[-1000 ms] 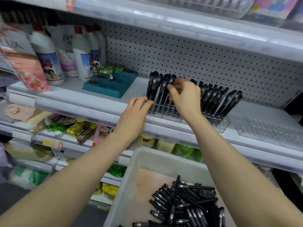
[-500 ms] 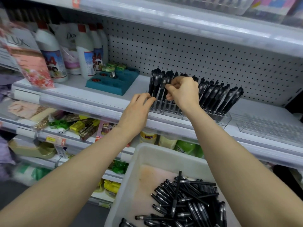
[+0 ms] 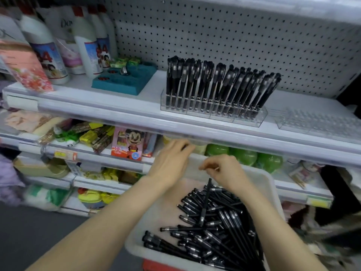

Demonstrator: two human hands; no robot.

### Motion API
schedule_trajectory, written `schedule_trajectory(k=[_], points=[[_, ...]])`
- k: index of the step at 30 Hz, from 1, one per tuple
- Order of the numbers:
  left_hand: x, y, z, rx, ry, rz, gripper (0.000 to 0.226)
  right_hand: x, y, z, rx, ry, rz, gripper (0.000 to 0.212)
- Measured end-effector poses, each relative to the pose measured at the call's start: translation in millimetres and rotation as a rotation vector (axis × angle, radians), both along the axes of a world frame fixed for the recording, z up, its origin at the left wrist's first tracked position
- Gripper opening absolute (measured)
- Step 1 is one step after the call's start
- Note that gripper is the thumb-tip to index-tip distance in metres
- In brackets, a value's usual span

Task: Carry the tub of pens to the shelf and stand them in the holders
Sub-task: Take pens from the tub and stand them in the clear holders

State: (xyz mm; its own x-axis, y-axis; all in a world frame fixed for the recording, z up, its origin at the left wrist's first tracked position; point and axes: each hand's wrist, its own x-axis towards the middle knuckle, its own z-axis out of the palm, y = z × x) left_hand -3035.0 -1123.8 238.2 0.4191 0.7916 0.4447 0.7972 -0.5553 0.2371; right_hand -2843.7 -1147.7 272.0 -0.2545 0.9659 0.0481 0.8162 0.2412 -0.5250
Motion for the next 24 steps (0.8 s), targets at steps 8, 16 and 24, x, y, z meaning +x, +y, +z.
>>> schedule_trajectory(k=[8, 16, 24], points=[[5.3, -2.7, -24.1, -0.072, 0.112, 0.1, 0.06, 0.0, -19.2, -42.6, -0.281, -0.274, 0.349, 0.026], [5.6, -3.0, -25.8, -0.097, 0.101, 0.078, 0.062, 20.4, -7.9, -23.5, -0.179, 0.046, 0.212, 0.012], [-11.0, 14.6, 30.3, 0.08, 0.05, 0.023, 0.054, 28.5, 22.3, 61.9, 0.072, 0.464, -0.033, 0.026]])
